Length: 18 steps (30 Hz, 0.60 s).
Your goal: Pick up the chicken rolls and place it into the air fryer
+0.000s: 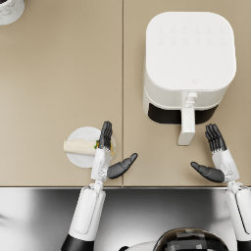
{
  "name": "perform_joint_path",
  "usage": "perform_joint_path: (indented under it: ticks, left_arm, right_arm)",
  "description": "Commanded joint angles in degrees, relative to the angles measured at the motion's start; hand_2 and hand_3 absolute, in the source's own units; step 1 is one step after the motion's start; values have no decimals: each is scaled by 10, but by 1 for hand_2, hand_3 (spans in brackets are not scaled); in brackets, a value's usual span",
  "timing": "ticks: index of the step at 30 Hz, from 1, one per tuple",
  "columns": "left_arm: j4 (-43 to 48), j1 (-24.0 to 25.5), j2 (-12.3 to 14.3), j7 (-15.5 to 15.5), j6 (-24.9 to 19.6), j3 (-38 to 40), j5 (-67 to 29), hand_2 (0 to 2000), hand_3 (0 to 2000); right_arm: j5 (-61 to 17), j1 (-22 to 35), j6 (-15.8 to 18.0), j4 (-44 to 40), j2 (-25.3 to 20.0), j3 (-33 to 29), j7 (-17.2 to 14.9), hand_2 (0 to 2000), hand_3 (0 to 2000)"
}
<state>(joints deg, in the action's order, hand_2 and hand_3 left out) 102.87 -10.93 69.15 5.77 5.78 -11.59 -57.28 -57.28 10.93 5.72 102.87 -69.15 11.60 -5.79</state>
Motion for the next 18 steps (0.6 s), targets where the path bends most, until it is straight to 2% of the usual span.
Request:
perform_joint_path:
  ticks: [1, 18]
  left_arm:
    - [0, 0, 0, 0, 0, 0, 0, 0, 0]
    - [0, 0, 0, 0, 0, 0, 0, 0, 0]
  right_arm:
    - [0, 0, 0, 0, 0, 0, 0, 0, 0]
    - [0, 0, 0, 0, 0, 0, 0, 0, 0]
